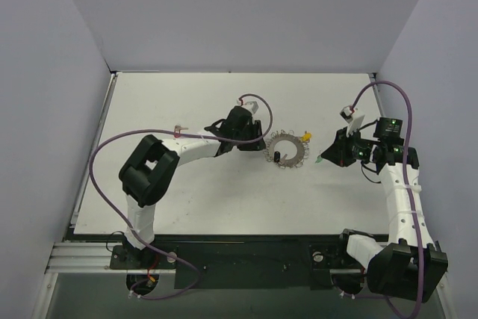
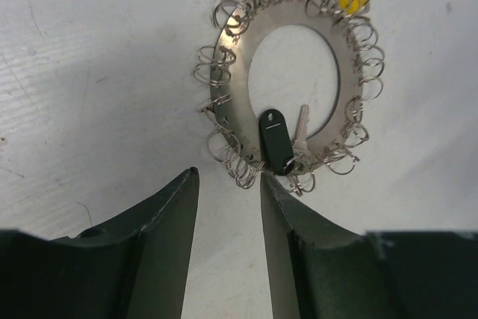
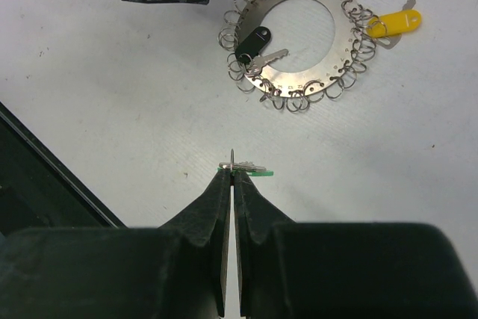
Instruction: Put the keys on the keyring
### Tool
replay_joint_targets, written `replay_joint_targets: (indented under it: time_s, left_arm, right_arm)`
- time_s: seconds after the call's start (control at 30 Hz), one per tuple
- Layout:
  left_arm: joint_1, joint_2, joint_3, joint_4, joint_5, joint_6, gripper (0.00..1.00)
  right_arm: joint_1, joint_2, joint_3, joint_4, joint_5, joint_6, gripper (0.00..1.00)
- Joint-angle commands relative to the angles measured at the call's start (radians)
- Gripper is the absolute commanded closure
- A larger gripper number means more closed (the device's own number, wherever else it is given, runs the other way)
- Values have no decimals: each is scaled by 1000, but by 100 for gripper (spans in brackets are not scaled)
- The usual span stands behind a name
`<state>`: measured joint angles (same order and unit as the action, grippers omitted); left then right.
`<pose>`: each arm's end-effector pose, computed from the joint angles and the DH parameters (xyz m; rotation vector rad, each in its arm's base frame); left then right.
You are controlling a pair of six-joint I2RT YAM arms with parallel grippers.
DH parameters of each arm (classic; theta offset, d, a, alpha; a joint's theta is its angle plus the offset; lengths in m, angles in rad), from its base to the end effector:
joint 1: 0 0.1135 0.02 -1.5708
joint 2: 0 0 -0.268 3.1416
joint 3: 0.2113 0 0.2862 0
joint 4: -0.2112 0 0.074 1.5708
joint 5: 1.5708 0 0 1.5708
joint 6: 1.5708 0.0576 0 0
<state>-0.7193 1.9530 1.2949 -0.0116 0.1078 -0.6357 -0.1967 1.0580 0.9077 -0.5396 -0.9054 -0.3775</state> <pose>0.3577 -0.3216 0.1570 0.1613 2.3714 -0.8205 0.2626 -0.0061 0.2948 -0.6324 1.9355 0.6609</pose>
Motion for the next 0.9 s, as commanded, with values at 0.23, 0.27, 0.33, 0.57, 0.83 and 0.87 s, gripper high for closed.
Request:
replay_joint_targets:
  time_s: [0.23,0.27,0.33,0.57,0.83,0.87]
  left_arm:
    - [-144,41,179,-199,-154,209,55]
    - [-147,41,182,-197,-143,206,55]
    - [-146,47,193,-188,-108,185,55]
    - [-193,106,268,-171,-34,91,54]
    - [-229,188,362,-211,-31,85,58]
    - [-232,193,374,-218,-33,87,59]
  right_arm:
    - [-7,-20,-10,10,-32,11,100]
    - [-6,-18,-12,9,-33,11,100]
    - [-7,-18,-12,9,-33,9,100]
    - [-9,-23,-12,9,-33,8,100]
    - [-12,-27,-12,9,-38,8,100]
    - [-12,-27,-12,10,-38,8,100]
